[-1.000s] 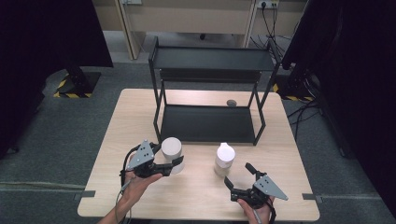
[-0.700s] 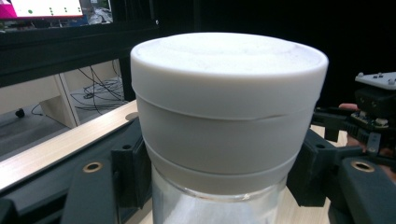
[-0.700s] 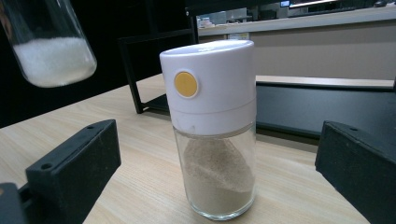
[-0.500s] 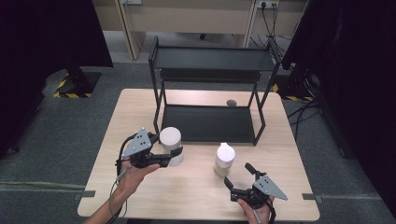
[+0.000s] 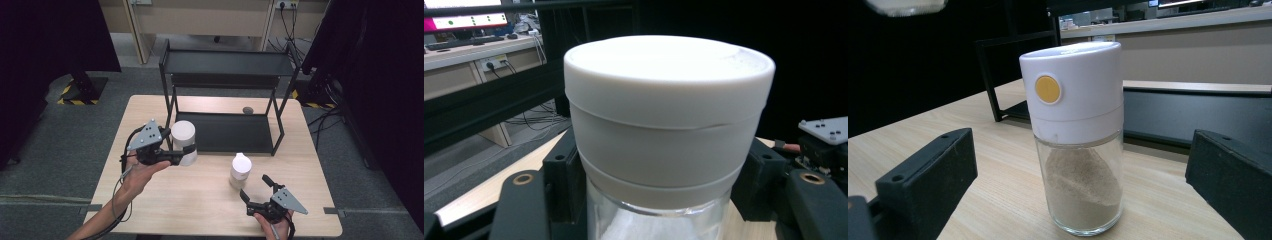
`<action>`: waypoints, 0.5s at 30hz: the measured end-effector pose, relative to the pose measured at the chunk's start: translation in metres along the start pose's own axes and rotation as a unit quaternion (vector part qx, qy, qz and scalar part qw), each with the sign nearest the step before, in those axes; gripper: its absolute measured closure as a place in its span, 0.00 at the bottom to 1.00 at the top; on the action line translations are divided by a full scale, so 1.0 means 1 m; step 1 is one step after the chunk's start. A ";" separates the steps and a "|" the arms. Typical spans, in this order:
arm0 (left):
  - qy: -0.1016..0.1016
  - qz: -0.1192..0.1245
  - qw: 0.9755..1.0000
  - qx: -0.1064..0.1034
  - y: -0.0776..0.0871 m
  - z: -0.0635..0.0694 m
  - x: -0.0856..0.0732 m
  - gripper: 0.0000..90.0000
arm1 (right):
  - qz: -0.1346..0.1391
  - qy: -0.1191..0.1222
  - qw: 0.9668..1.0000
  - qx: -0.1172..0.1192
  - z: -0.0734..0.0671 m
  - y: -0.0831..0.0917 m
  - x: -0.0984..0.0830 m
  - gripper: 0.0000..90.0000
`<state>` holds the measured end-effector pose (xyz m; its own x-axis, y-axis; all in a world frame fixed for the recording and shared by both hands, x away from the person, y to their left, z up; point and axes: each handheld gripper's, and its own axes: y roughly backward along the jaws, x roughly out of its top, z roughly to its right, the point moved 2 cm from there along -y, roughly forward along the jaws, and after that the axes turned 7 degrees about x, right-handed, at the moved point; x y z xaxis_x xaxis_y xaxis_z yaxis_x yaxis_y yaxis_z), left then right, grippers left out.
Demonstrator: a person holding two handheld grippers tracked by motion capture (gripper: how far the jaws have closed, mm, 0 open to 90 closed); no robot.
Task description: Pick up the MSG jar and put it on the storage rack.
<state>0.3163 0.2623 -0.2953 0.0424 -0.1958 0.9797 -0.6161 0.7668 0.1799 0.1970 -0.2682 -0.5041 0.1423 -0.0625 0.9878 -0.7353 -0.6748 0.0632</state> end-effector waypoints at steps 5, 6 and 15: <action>0.005 0.001 1.000 0.001 -0.003 -0.006 0.016 0.39 | 0.001 -0.001 1.000 0.000 0.000 0.000 0.000 0.00; 0.007 0.001 1.000 0.001 -0.003 -0.008 0.021 0.39 | 0.001 -0.001 1.000 0.000 0.000 0.000 0.000 0.00; 0.009 -0.002 1.000 0.007 -0.002 -0.018 0.053 0.39 | 0.001 -0.002 1.000 0.000 0.001 0.000 0.000 0.00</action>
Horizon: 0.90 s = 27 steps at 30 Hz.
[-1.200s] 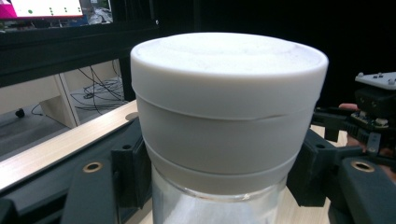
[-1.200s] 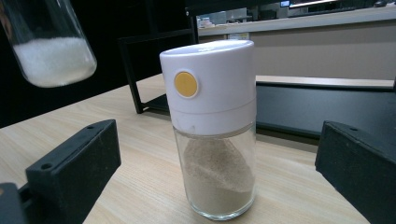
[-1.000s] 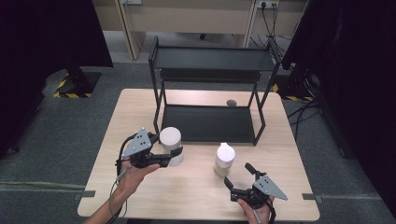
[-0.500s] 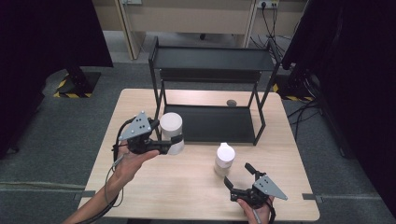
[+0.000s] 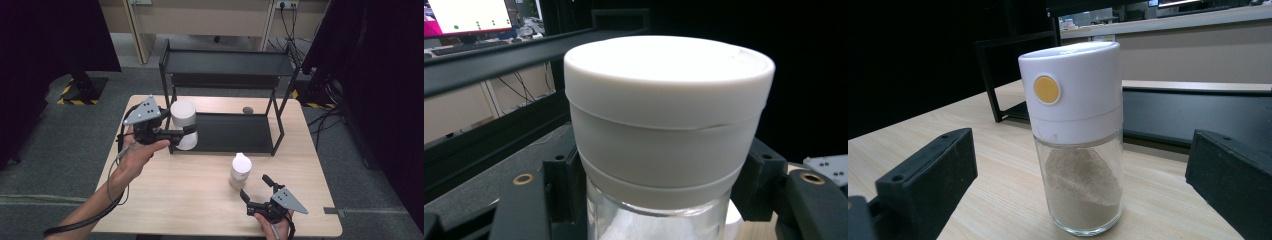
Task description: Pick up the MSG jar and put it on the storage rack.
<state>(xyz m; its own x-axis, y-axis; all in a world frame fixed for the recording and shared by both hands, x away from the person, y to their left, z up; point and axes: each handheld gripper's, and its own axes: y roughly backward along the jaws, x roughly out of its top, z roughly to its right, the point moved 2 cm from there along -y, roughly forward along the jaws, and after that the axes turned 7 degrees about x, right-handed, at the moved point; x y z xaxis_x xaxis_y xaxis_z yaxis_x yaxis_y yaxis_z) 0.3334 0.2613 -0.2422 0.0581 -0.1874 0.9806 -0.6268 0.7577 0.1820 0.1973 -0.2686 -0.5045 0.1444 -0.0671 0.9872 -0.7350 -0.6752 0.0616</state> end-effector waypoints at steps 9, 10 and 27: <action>-0.001 -0.006 1.000 0.015 0.001 -0.005 0.031 0.39 | 0.000 0.000 1.000 0.001 0.000 0.000 0.000 0.00; -0.001 -0.006 1.000 0.016 0.001 -0.006 0.036 0.39 | 0.000 0.000 1.000 0.001 0.000 0.000 0.000 0.00; 0.011 -0.004 0.998 0.054 -0.017 -0.020 0.085 0.39 | 0.000 0.000 1.000 0.001 0.000 0.000 0.000 0.00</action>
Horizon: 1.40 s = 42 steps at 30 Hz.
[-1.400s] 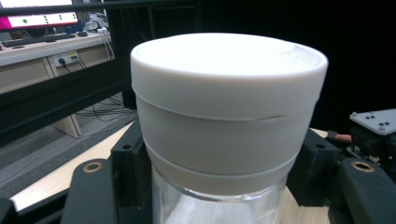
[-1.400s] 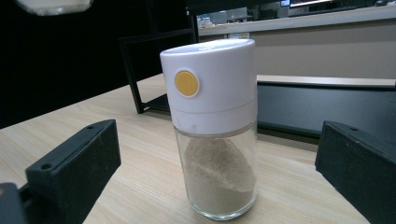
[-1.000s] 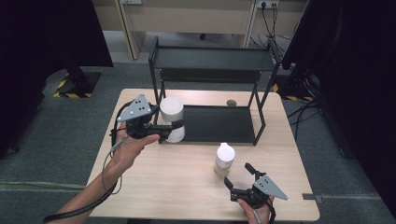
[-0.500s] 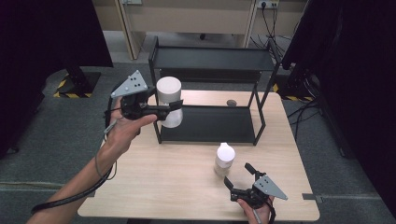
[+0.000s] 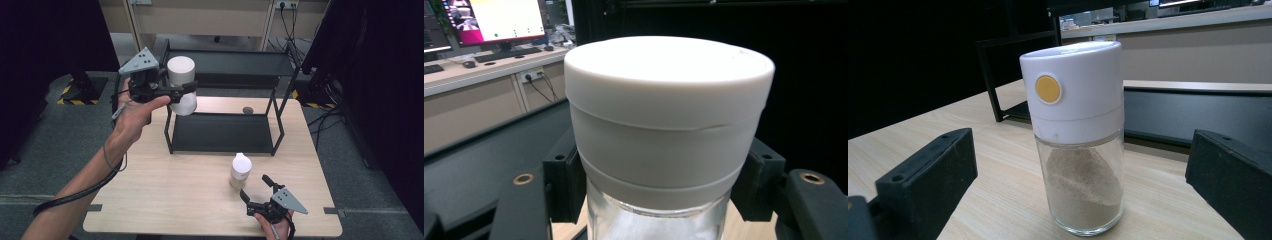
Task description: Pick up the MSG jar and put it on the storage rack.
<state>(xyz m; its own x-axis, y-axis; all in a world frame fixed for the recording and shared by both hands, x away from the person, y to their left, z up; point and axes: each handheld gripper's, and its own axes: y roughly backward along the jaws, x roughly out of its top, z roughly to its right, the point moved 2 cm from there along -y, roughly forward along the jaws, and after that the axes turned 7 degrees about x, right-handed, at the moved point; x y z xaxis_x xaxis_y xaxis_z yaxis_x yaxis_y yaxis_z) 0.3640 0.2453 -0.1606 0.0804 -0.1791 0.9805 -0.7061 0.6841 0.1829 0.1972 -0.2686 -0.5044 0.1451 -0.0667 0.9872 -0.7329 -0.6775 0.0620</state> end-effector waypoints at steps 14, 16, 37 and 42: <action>0.010 0.001 0.998 0.055 -0.028 -0.007 0.025 0.39 | 0.000 0.001 1.000 0.003 0.000 0.000 0.000 0.00; 0.011 0.002 0.998 0.061 -0.034 -0.009 0.031 0.39 | -0.001 0.002 1.000 0.004 0.000 0.000 0.000 0.00; 0.021 0.004 0.990 0.138 -0.091 -0.017 0.051 0.39 | 0.002 -0.004 1.000 0.011 0.002 0.000 -0.001 0.00; 0.028 0.005 0.988 0.154 -0.099 -0.018 0.051 0.39 | 0.003 -0.006 1.000 0.013 0.003 0.000 -0.001 0.00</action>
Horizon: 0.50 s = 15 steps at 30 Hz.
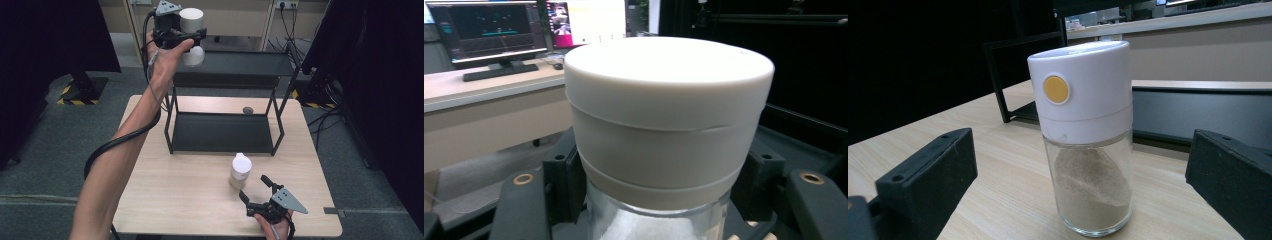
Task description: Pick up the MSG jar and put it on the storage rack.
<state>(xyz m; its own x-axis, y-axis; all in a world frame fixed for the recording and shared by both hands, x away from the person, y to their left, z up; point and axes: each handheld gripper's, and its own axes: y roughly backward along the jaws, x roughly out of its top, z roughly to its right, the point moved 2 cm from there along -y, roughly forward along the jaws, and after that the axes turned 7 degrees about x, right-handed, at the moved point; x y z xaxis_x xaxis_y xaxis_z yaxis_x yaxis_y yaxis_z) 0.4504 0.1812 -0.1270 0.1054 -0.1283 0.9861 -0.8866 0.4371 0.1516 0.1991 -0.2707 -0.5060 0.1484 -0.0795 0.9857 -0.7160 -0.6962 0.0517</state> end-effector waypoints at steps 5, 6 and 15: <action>-0.004 0.001 1.000 0.011 -0.006 0.001 0.001 0.39 | 0.001 -0.001 1.000 0.003 0.000 0.000 0.000 0.00; -0.006 0.001 1.000 0.012 -0.007 0.001 0.001 0.39 | 0.001 -0.001 1.000 0.004 0.000 0.000 0.000 0.00; -0.003 -0.002 1.000 0.025 -0.015 0.000 -0.004 0.39 | 0.002 -0.004 1.000 0.005 0.001 -0.001 -0.001 0.00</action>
<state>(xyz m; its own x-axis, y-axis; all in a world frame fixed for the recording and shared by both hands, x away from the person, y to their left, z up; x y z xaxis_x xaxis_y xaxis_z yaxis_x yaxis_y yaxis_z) 0.4635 0.1748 -0.1330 0.1068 -0.1351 0.9851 -0.9073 0.3920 0.1521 0.1998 -0.2706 -0.5069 0.1519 -0.0879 0.9845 -0.7094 -0.7033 0.0467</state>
